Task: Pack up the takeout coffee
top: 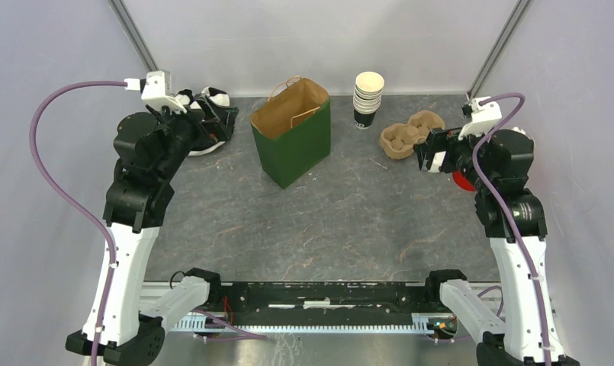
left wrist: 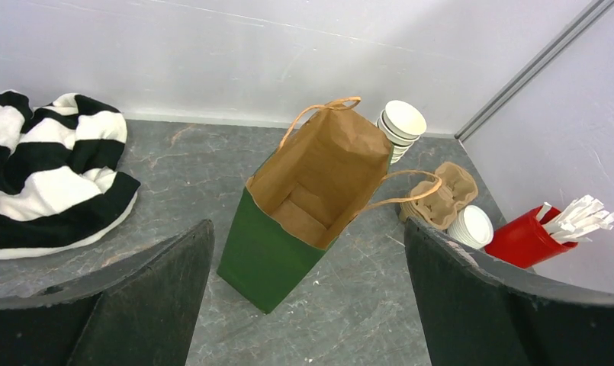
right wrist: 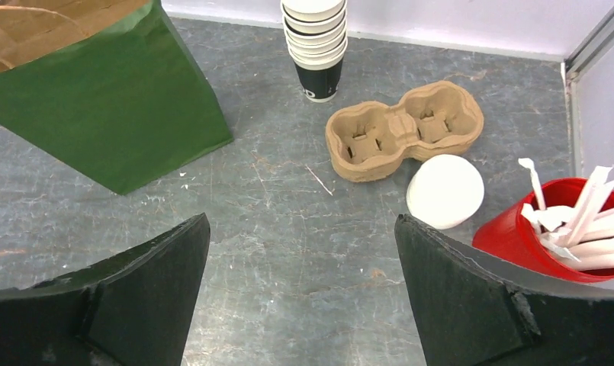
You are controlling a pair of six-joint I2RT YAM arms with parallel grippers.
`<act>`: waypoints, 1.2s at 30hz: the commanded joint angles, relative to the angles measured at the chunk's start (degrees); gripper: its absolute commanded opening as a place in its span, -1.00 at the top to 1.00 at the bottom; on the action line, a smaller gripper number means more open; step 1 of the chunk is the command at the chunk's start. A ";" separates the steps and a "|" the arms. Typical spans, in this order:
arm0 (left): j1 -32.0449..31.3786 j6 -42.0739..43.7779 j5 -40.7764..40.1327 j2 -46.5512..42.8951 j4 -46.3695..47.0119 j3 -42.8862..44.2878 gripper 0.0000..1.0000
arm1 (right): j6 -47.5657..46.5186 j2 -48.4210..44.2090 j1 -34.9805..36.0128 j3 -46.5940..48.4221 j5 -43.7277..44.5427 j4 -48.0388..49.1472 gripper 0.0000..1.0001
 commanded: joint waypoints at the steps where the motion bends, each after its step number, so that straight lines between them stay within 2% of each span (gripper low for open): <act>1: 0.29 1.93 -1.20 -0.76 0.37 2.07 -0.99 | 2.94 2.77 -0.17 -0.35 -0.01 3.79 -0.96; 7: 0.28 -2.45 -1.41 3.16 -0.03 3.59 -0.99 | 0.40 5.82 -0.23 -1.29 -0.91 5.64 -0.96; 14: 0.24 -3.06 -6.37 4.49 -3.23 3.80 -0.99 | -0.56 8.34 -0.23 -1.35 -0.34 7.98 -0.96; 20: 0.25 -2.95 -5.89 3.75 -3.26 2.80 -0.99 | 7.85 12.45 -0.16 -1.65 3.89 15.26 -0.96; 23: 0.21 -1.84 -5.48 3.53 -3.23 2.41 -0.99 | 8.76 14.88 0.29 -3.10 7.79 19.75 -0.96; 26: 0.23 -1.35 -6.38 3.27 -3.23 2.24 -0.99 | 6.65 19.82 1.68 -0.59 11.61 20.50 -0.96; 30: 0.23 -0.48 -6.30 3.44 -3.14 2.43 -0.99 | 6.43 28.12 3.17 4.07 12.03 22.08 -0.96; 34: 0.21 -0.50 -5.68 3.81 -3.19 2.40 -0.99 | 10.02 36.11 4.23 8.96 11.48 26.94 -0.96; 36: 0.25 -0.96 -5.11 3.94 -3.23 2.19 -0.99 | 12.93 40.20 4.38 11.81 11.74 29.33 -0.85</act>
